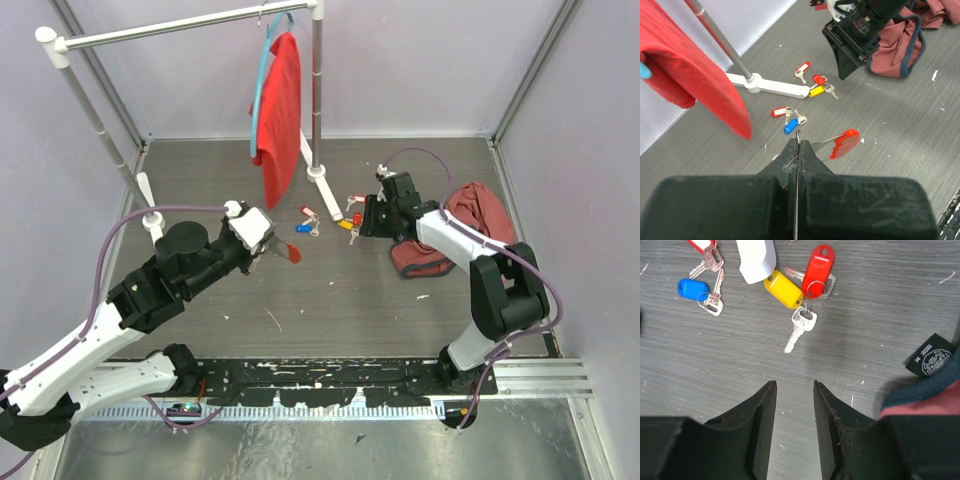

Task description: Put the keys on the keyring

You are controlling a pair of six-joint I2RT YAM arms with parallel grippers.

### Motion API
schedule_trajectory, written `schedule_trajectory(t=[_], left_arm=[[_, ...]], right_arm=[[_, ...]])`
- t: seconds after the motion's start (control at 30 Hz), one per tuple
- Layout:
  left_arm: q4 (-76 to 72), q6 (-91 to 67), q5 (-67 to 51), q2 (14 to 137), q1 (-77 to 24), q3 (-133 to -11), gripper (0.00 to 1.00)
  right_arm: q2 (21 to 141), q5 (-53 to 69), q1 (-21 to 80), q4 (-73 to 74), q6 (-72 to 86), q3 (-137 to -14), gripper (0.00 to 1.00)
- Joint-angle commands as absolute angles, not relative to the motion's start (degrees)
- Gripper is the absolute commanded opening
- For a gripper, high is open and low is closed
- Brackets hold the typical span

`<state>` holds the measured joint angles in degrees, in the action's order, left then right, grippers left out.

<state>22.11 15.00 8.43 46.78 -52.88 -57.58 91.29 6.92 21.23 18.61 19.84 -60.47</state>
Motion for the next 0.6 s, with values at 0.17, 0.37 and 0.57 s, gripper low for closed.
schedule_trajectory(t=[0.17, 0.37, 0.57], left_arm=[[18.5, 14.2, 5.7, 46.7, -51.8, -55.9, 0.00], [18.1, 14.2, 6.0, 46.5, -51.7, -55.2, 0.00], [18.2, 14.2, 6.1, 46.6, -51.7, -55.1, 0.00]], right_arm=[[98.2, 9.2, 20.1, 11.6, 18.7, -64.3, 0.38], [102.2, 9.4, 20.0, 9.3, 18.4, -66.2, 0.35], [104.9, 8.7, 20.0, 9.0, 17.7, -68.4, 0.35]])
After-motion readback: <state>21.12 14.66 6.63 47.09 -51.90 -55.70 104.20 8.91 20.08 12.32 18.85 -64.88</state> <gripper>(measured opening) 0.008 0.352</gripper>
